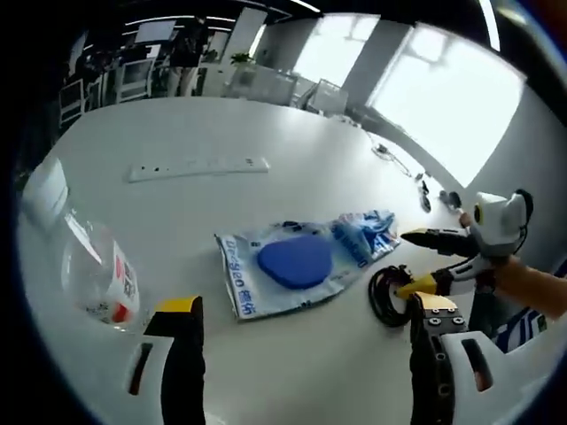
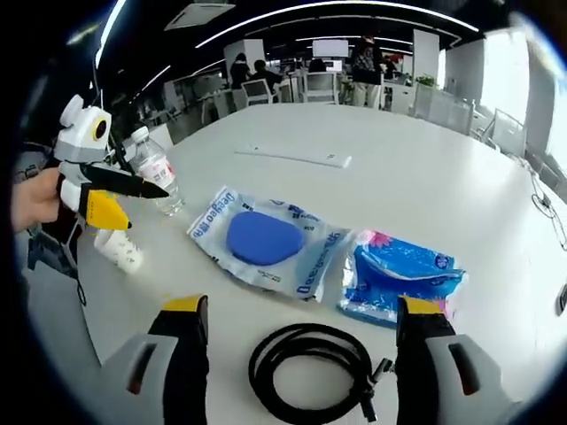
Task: Arrange the tabletop items into an orderly group along one side of the table until the central work area is clear of visible clutter.
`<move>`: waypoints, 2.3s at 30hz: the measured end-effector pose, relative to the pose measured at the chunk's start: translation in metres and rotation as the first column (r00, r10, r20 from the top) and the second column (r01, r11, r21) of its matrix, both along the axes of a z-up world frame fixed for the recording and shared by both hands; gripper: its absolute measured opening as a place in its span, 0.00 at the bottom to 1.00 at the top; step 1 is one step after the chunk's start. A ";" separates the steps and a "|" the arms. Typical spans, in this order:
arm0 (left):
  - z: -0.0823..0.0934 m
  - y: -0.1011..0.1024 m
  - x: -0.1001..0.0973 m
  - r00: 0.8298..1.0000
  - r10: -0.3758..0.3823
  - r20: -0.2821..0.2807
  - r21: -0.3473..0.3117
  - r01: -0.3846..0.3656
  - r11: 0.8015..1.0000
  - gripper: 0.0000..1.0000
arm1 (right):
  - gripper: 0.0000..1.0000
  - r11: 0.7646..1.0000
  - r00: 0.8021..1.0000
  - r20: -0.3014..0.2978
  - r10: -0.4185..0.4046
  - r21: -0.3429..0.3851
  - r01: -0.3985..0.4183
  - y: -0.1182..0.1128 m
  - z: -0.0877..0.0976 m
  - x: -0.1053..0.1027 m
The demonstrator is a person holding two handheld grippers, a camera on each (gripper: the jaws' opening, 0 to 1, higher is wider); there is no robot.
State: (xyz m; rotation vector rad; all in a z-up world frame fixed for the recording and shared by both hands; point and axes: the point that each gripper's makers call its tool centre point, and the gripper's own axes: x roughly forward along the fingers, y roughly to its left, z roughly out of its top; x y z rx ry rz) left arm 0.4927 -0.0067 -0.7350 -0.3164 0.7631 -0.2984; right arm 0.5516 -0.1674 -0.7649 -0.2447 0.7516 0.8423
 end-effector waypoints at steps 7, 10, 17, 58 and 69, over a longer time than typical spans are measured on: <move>0.011 0.007 -0.017 1.000 -0.005 0.014 0.013 0.005 1.000 0.96 | 0.98 1.000 1.000 0.020 -0.011 0.006 0.010 -0.013 0.013 -0.005; 0.013 0.013 -0.027 1.000 0.007 0.016 0.011 -0.008 1.000 0.96 | 0.98 1.000 1.000 0.017 -0.019 0.005 0.019 -0.020 0.016 -0.008; 0.022 0.026 -0.045 0.999 0.040 0.019 0.008 -0.041 0.999 0.96 | 0.96 1.000 0.999 0.033 -0.025 -0.005 0.025 -0.032 0.025 -0.015; 0.027 0.074 -0.123 0.997 0.071 0.011 0.068 -0.072 0.995 0.96 | 0.90 0.995 0.995 0.053 -0.089 -0.028 0.091 -0.071 0.043 -0.046; -0.008 0.072 -0.135 0.999 0.044 -0.020 0.149 -0.040 0.988 0.94 | 0.87 0.994 0.993 0.040 -0.108 -0.027 0.109 -0.080 0.040 -0.047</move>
